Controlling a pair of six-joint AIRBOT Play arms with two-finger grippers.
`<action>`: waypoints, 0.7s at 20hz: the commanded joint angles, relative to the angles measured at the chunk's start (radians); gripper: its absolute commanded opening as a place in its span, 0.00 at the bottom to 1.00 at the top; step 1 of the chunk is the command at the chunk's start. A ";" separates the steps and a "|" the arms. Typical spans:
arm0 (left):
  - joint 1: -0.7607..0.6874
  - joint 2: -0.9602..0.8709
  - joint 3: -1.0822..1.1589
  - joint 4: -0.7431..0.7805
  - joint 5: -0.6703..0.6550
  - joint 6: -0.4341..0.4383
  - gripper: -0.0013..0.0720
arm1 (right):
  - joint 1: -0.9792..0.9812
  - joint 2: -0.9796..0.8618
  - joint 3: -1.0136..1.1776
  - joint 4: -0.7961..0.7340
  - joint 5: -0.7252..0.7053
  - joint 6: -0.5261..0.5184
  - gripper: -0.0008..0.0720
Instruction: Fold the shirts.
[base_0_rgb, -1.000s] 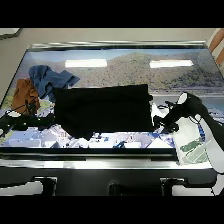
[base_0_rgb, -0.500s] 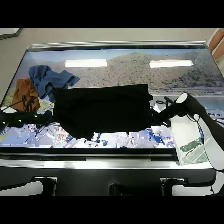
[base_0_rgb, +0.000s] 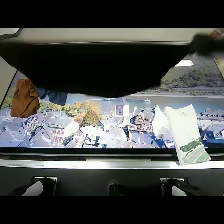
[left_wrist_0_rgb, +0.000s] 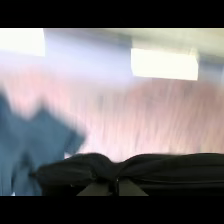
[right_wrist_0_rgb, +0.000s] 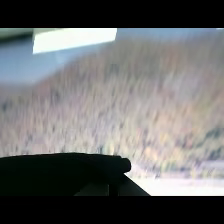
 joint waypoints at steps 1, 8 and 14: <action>0.000 0.156 0.271 0.045 0.065 -0.145 0.06 | 0.000 0.207 0.158 -0.172 -0.055 0.050 0.06; 0.000 0.300 0.138 0.045 0.223 -0.178 0.06 | -0.001 0.339 0.158 -0.220 0.010 0.119 0.06; 0.000 0.135 0.127 0.049 0.014 -0.166 0.06 | 0.000 0.182 0.156 -0.200 0.285 0.176 0.06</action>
